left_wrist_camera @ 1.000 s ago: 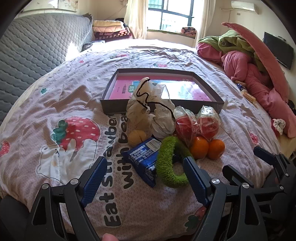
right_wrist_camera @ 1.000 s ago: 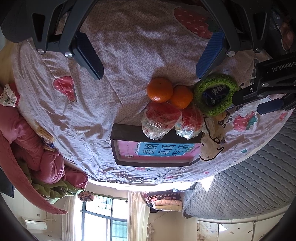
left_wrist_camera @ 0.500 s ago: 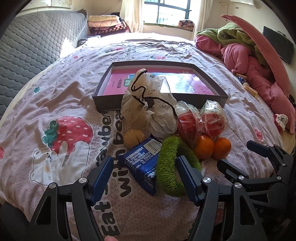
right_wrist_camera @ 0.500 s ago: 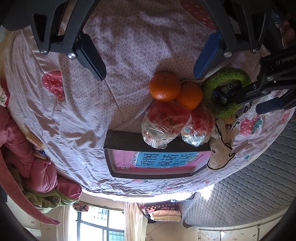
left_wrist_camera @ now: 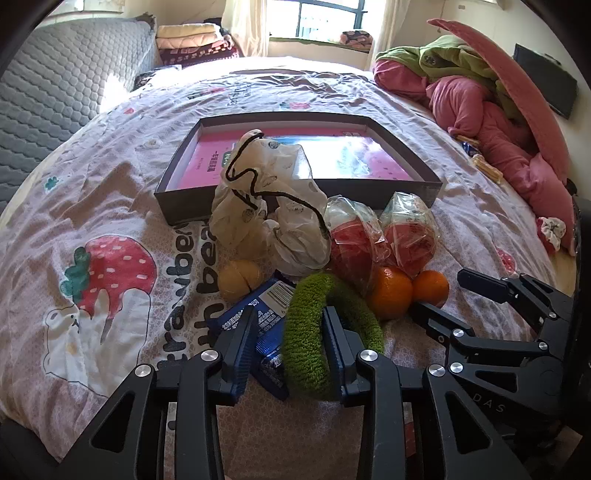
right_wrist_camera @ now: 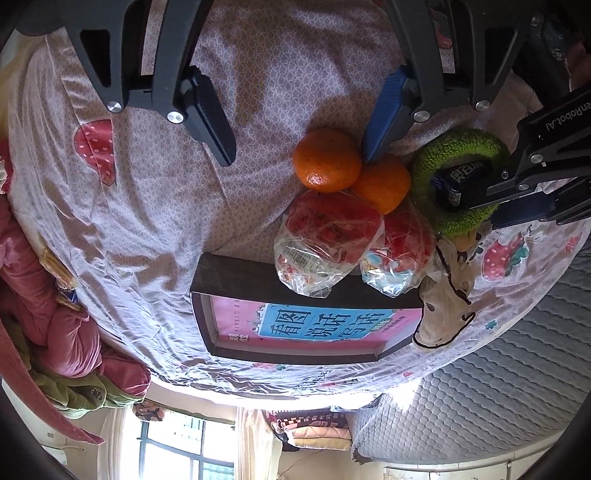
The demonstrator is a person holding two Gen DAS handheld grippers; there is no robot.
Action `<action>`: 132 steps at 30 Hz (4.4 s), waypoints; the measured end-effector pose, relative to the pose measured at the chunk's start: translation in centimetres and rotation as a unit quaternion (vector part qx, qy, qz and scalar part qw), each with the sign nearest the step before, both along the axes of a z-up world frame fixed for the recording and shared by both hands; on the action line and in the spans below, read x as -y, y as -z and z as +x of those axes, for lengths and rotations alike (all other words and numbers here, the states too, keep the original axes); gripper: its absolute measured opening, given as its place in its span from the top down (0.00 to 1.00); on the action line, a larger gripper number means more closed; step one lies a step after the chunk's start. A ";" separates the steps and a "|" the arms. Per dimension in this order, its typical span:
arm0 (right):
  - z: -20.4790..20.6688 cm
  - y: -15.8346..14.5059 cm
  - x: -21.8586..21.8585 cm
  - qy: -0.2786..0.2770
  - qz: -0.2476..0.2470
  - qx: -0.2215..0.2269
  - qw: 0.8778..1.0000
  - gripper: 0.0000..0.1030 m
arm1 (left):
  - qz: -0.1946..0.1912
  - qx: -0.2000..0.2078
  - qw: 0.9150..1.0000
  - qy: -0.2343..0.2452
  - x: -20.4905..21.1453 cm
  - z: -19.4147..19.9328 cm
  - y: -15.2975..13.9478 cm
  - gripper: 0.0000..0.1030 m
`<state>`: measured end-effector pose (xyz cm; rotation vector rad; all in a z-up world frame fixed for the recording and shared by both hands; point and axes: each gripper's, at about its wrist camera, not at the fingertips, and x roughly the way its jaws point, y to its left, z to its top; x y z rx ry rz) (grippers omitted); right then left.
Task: Organize objects
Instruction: 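Move the left tool to the green fuzzy ring while the right tool approaches an orange, then grasp and lift the green ring with the left tool while the right tool grasps the orange, then carry the green ring over the tray with the left tool while the right tool carries the orange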
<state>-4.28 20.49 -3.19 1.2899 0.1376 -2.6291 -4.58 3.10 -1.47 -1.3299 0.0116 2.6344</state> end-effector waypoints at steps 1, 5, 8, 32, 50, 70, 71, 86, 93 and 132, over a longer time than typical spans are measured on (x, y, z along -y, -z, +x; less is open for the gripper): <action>-0.1 0.1 0.1 -0.002 -0.001 0.002 1.000 0.36 | 0.000 0.001 1.000 0.002 -0.1 -0.1 0.0 0.69; -0.2 0.2 0.2 -0.011 -0.007 0.001 1.000 0.41 | 0.006 0.005 1.000 0.012 -0.5 -0.2 0.1 0.82; -0.4 0.2 0.3 -0.022 -0.015 0.003 1.000 0.48 | 0.007 0.005 1.000 0.015 -0.7 -0.3 0.2 0.84; 1.7 -2.8 -0.1 -0.029 -0.029 -0.074 0.996 0.63 | 0.042 -0.031 0.999 0.016 0.5 1.5 -3.1 0.86; 2.0 -4.5 0.3 -0.039 -0.029 -0.115 0.992 0.63 | 0.046 -0.107 0.993 0.025 0.7 2.2 -6.7 0.86; -2.9 -7.3 0.5 -0.030 -0.015 -0.155 0.987 0.63 | 0.049 -0.167 0.985 -0.015 3.4 -1.8 -9.5 0.86; -3.2 -7.2 0.5 -0.029 -0.014 -0.155 0.987 0.63 | 0.050 -0.167 0.985 -0.016 3.6 -2.1 -9.5 0.86; -6.7 -6.4 0.4 -0.021 -0.001 -0.150 0.988 0.62 | 0.069 -0.173 0.981 -0.053 6.5 -6.7 -8.6 0.85; -8.4 -5.4 0.7 -0.022 0.010 -0.139 0.990 0.62 | 0.078 -0.157 0.983 -0.061 7.3 -9.4 -7.4 0.85; -13.8 -0.8 -0.7 0.007 0.003 -0.059 0.998 0.62 | 0.070 -0.047 0.994 -0.066 7.1 -16.4 0.9 0.78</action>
